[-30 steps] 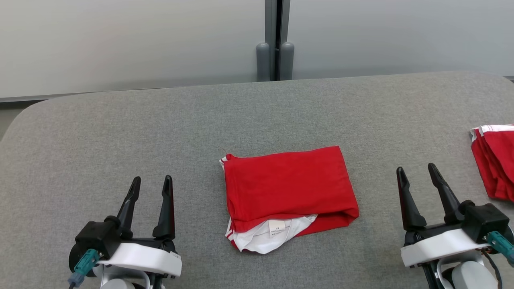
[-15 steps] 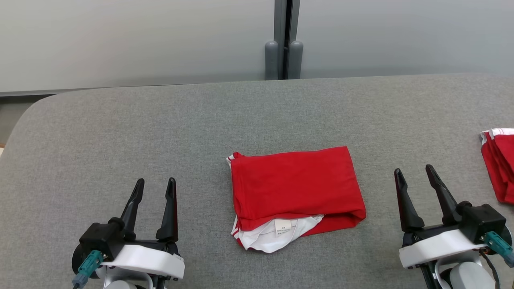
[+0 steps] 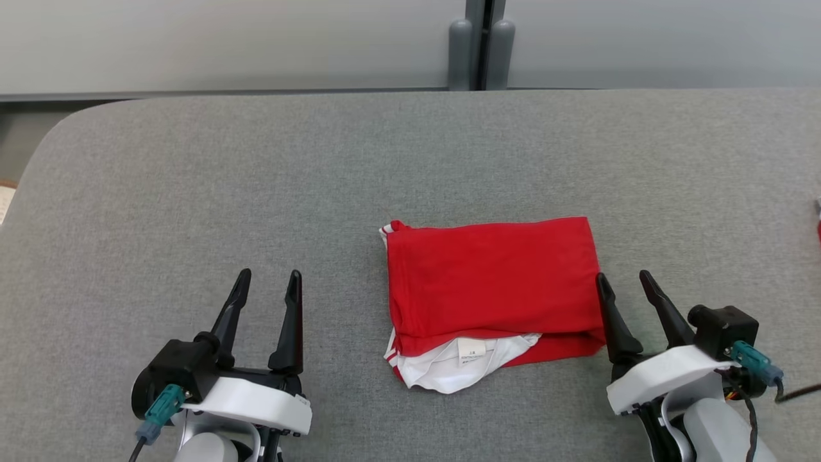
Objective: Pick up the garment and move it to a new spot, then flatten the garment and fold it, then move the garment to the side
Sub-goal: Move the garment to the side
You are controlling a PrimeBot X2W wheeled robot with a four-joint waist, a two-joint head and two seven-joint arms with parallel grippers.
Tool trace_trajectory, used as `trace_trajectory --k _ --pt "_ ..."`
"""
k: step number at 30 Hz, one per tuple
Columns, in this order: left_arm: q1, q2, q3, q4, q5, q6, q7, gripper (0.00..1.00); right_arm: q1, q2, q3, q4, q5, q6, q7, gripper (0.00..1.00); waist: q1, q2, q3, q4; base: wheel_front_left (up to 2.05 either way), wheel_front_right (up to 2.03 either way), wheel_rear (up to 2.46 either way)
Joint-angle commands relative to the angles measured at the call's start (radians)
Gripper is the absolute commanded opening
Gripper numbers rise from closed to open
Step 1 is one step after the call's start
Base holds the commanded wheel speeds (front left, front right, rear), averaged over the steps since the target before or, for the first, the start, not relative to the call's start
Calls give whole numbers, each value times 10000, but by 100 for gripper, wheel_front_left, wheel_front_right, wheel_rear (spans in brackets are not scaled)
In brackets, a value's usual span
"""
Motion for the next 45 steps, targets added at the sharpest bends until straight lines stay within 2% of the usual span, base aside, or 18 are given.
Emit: trace_trajectory --k 1,11,12,13,18,23,28,31,34,35,38,45 --pt "-160 37 -11 9 -57 45 -10 100 -178 -38 19 189 158 0 19 100 0 0 153 129 0 0 0" --pt "-448 36 -206 40 -60 110 -10 100 -1135 -28 660 1773 1201 0 9 100 0 0 597 433 0 0 0" --pt "-442 36 -212 49 -54 117 -10 100 -1209 -51 738 1886 1289 0 8 32 0 0 608 437 0 0 0" --pt "-446 37 -213 58 -49 127 -10 100 -1275 -72 822 1990 1367 0 5 0 0 0 614 434 0 0 0" --pt "-447 37 -207 82 -21 116 -10 100 -1534 -379 1287 2107 1257 -1 -11 0 0 0 570 279 0 0 0" --pt "-480 34 -183 -11 30 57 -10 100 -1771 -991 1373 1359 -48 -1 -19 0 0 0 535 -208 0 0 0" --pt "-709 34 -246 -170 215 -19 -10 100 -2049 -1889 1531 303 -1537 -1 -18 0 0 0 692 -1001 0 0 0" --pt "-883 39 -317 -249 373 -83 -8 100 -2336 -2576 1796 -232 -2025 -3 -19 0 0 0 889 -1576 0 0 0" --pt "-1162 37 -436 -318 558 -150 -10 100 -2693 -3362 1898 -606 -2148 -4 -18 0 0 0 1152 -2130 0 0 0" --pt "-1162 37 -436 -318 558 -150 -10 100 -2693 -3362 1898 -606 -2148 -4 -18 0 0 0 1152 -2130 0 0 0" --pt "-1435 39 -501 -358 742 -221 -10 100 -3114 -4057 1933 -806 -2060 -6 -18 0 0 0 1476 -2686 0 0 0" --pt "-2284 40 -1021 -278 1334 -470 -10 100 -3764 -5442 1393 -280 -1692 -4 -20 0 0 0 2304 -3390 0 0 0"
